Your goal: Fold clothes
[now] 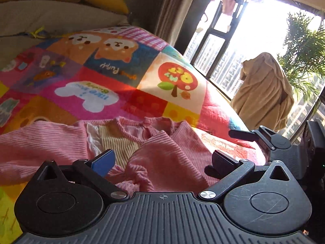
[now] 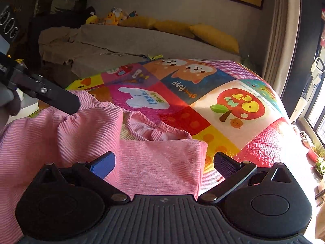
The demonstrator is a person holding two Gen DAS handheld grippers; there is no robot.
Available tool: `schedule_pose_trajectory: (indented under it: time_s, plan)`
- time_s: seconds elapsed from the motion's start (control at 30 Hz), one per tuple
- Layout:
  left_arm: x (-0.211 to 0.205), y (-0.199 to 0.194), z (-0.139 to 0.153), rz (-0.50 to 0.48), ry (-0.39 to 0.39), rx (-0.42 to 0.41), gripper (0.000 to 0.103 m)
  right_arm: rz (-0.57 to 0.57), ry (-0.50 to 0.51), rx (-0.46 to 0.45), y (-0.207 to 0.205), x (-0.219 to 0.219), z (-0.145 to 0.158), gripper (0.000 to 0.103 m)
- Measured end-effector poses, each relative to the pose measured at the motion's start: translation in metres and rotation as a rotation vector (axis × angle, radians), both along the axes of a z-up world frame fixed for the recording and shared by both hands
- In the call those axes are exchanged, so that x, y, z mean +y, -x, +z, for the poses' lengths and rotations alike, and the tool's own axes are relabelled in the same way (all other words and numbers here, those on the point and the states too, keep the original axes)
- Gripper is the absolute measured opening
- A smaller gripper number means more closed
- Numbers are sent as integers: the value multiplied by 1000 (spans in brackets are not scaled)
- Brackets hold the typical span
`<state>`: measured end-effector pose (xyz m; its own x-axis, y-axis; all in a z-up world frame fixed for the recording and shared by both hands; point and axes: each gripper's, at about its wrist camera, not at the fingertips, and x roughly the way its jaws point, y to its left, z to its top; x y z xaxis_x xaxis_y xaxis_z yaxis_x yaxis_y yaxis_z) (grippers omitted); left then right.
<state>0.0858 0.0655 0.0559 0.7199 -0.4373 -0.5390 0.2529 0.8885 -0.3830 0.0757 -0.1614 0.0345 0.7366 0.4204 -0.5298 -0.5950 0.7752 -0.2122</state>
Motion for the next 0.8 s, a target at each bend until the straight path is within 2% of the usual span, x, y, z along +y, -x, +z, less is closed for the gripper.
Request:
schedule_pose_trajectory:
  time_s: [0.1, 0.13, 0.2, 0.23, 0.27, 0.33, 0.4, 0.47, 0.53, 0.57, 0.67, 0.8]
  plan:
    - [-8, -35, -25, -29, -60, 112, 103, 13, 36, -20, 15, -10, 0, 103]
    - [-7, -38, -32, -78, -32, 172, 103, 3, 43, -21, 17, -17, 1, 103]
    - [-5, -29, -36, -216, 95, 254, 103, -33, 43, -8, 20, -34, 1, 103]
    - [-3, -13, -34, -303, 180, 268, 103, -50, 39, 0, 20, -42, 1, 103]
    - [-2, 3, -30, -366, 237, 262, 103, -68, 38, 7, 19, -49, 0, 103]
    - [1, 39, -17, -429, 283, 205, 103, -72, 54, 5, 19, -53, -3, 103]
    - [7, 68, -5, -401, 257, 144, 103, -46, 78, -3, 20, -49, -6, 103]
    - [11, 87, 3, -298, 170, 117, 103, -3, 99, -22, 22, -39, -9, 103]
    - [12, 92, 2, -175, 58, 102, 103, 31, 115, -44, 23, -28, -12, 103]
    - [11, 92, 0, -136, 27, 99, 103, 40, 117, -50, 22, -23, -12, 103]
    - [3, 76, -13, -58, -54, 134, 103, 43, 106, -52, 21, -14, -12, 103]
    - [-12, 53, -34, -38, -135, 198, 103, 42, 108, -74, 29, -21, -7, 103]
